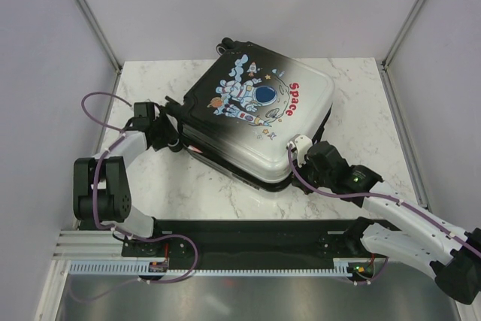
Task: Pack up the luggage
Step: Zip the luggage at the center of the board.
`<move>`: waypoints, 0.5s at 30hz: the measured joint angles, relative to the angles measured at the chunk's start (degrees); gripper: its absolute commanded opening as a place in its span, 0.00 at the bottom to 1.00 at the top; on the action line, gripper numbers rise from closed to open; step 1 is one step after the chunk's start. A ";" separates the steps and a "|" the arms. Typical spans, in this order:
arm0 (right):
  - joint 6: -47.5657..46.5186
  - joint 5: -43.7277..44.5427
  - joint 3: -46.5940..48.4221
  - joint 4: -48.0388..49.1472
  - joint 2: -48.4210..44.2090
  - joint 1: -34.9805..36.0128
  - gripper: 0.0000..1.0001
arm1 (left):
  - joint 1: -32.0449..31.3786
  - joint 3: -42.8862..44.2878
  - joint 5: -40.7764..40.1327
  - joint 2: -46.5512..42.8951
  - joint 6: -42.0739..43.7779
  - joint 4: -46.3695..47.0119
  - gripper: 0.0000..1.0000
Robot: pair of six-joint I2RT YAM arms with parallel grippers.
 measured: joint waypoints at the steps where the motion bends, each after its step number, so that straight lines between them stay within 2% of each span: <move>1: 0.09 0.22 0.00 0.02 0.00 0.15 0.00 | -0.42 -0.07 -0.02 0.17 -0.52 0.63 0.39; 3: 0.28 0.70 0.00 0.09 -0.04 0.63 0.00 | -0.96 -0.20 -0.42 0.15 -1.18 1.29 0.19; 4: 0.39 1.09 0.00 0.11 -0.07 0.90 0.00 | -1.03 -0.48 -0.46 0.11 -1.77 2.03 0.04; 10: 1.64 4.09 -0.09 0.15 -0.52 3.61 0.00 | -1.46 -2.23 -2.19 -1.64 -6.99 8.90 0.02; 15: 2.64 7.78 -0.07 -0.35 -0.92 7.06 0.00 | -1.44 -3.54 -3.56 -1.77 -11.04 11.13 0.02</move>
